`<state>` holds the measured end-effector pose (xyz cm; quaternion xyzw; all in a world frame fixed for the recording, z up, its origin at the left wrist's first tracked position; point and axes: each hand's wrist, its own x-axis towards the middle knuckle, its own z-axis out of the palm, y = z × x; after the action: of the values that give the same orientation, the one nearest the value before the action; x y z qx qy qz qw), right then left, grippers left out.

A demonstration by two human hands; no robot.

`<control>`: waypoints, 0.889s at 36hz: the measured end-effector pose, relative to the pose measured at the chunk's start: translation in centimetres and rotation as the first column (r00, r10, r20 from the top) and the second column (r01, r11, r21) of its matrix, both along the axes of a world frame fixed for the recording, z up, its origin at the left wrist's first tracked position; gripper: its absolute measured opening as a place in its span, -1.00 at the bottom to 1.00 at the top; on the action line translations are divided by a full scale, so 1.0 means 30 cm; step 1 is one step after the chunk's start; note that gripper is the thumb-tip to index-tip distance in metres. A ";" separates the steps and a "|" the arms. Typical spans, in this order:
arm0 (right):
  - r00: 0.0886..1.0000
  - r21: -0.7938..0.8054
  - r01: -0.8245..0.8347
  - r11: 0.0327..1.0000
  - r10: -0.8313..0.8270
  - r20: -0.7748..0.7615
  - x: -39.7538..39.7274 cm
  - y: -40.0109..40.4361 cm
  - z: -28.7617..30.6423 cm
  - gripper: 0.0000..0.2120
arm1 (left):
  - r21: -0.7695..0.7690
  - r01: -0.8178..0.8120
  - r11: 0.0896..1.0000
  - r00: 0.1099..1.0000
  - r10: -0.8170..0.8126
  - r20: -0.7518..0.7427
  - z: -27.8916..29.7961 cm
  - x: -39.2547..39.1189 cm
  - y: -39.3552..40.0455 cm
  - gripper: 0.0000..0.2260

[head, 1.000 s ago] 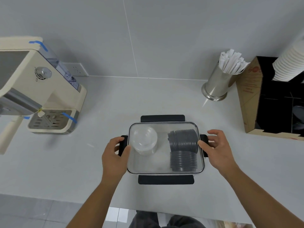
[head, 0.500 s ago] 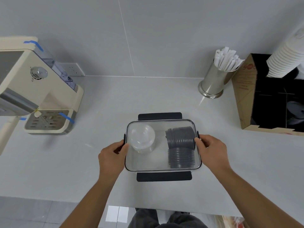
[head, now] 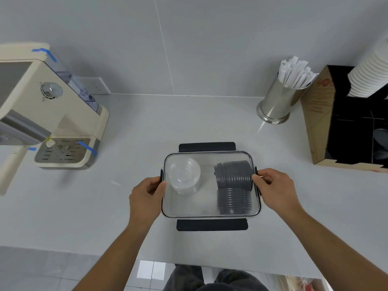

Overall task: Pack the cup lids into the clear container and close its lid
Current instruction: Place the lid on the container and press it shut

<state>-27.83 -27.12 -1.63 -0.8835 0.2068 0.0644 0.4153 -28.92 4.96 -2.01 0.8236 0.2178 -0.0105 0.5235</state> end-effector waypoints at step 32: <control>0.717 -0.325 -0.658 0.679 0.698 0.008 0.288 0.102 0.088 -0.63 | 0.523 0.577 0.627 0.698 -0.711 0.082 0.036 -0.162 -0.066 -0.61</control>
<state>-19.21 -24.05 1.00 -0.9512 -0.1561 0.1234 0.2357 -33.80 3.00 -0.92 0.9375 -0.1757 -0.0303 0.2988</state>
